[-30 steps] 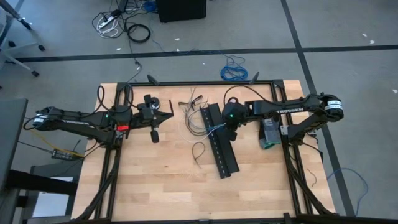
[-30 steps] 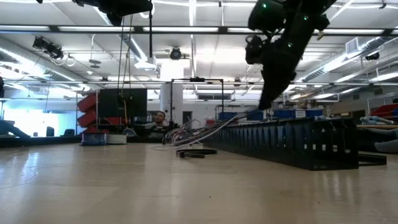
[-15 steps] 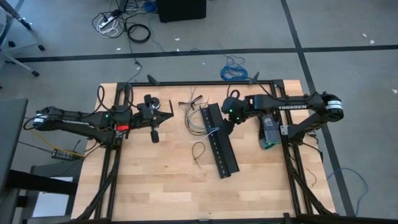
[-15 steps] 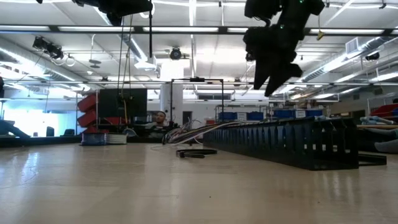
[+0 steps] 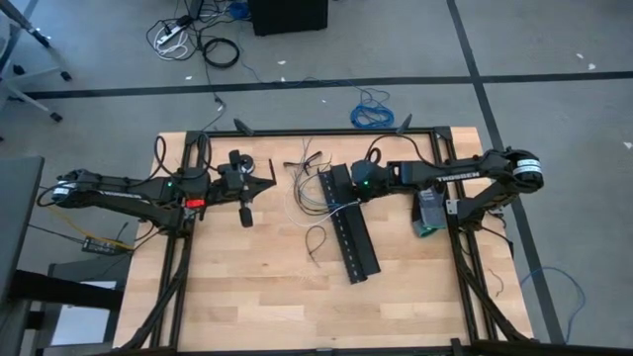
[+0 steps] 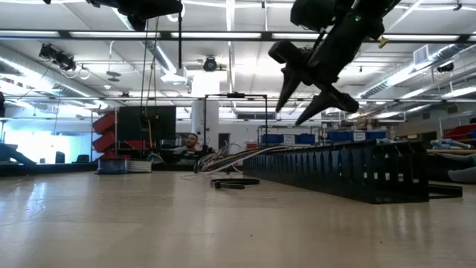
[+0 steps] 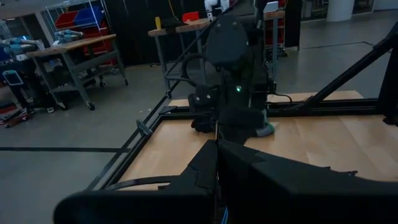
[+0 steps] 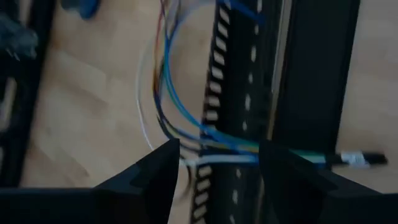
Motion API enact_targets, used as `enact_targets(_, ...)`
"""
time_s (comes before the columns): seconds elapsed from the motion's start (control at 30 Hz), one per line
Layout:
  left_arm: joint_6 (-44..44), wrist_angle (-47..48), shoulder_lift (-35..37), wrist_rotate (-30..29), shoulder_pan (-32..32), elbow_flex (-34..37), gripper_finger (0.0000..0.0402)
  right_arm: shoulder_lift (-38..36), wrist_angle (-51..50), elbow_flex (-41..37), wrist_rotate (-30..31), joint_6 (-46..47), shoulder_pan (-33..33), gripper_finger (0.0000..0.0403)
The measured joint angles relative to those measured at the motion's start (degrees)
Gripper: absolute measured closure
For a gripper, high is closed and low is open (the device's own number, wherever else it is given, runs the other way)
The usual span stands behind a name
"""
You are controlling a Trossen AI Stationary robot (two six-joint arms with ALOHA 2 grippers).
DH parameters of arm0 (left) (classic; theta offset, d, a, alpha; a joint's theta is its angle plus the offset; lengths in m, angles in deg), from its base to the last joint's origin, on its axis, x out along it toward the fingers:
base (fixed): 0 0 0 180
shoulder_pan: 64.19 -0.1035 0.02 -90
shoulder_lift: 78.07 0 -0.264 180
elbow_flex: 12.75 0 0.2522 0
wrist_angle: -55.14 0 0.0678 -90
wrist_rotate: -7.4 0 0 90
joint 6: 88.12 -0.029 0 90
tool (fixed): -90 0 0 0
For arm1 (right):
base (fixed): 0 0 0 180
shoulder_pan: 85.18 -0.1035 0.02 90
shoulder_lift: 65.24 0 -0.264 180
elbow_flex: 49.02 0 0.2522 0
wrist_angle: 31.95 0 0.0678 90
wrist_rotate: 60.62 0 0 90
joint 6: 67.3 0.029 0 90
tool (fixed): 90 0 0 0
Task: Ziptie cables
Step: Wrap the black zip tie on the cable
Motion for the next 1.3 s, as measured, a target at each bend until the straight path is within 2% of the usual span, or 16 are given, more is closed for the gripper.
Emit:
enact_targets(0.2, -1.3, 0.3, 0.0, 0.0, 0.0, 0.0, 0.0402, 0.8, 2.1, 0.1, -0.4, 12.5, -3.2, 0.0191)
enact_targets(0.33, -1.4, 0.4, 0.0, -0.1, 0.0, 0.0, 0.0402, 2.1, -1.7, 0.0, 0.6, 19.3, -6.7, 0.0197)
enact_targets(0.53, -2.5, 0.9, 0.0, -0.1, 0.0, 0.0, 0.0402, 5.8, -5.2, 0.0, 5.3, 29.3, -10.0, 0.0208)
enact_targets(0.67, -2.7, 2.1, -0.1, -0.1, 0.0, 0.0, 0.0402, 8.1, -4.1, 0.0, 7.2, 33.9, -10.0, 0.0209)
enact_targets(0.77, -2.7, 3.5, -0.1, -0.1, 0.0, 0.0, 0.0401, 8.7, 0.8, 0.0, 10.6, 34.5, -9.6, 0.0209)
enact_targets(0.9, -2.8, 4.5, -0.4, -0.1, 0.0, 0.0, 0.0401, 6.4, 9.2, 0.0, 15.4, 25.0, -8.9, 0.0212)
enact_targets(1.0, -3.0, 5.3, -0.4, 0.0, 0.0, 0.0, 0.0402, 3.7, 9.5, 0.0, 14.9, 5.9, -7.3, 0.0213)
enact_targets(1.1, -3.1, 6.0, -0.4, 0.0, 0.0, 0.0, 0.0401, 1.1, 8.2, 0.0, 10.4, -21.2, -5.5, 0.0212)
enact_targets(1.13, -3.1, 5.8, -0.4, 0.0, 0.0, 0.0, 0.0402, 0.4, 8.1, 0.0, 9.2, -27.6, -5.1, 0.0211)
enact_targets(1.3, -2.9, 5.8, -0.4, -0.3, 0.0, 0.0, 0.0402, 0.0, 3.4, 0.1, 6.8, -47.6, -2.7, 0.0214)
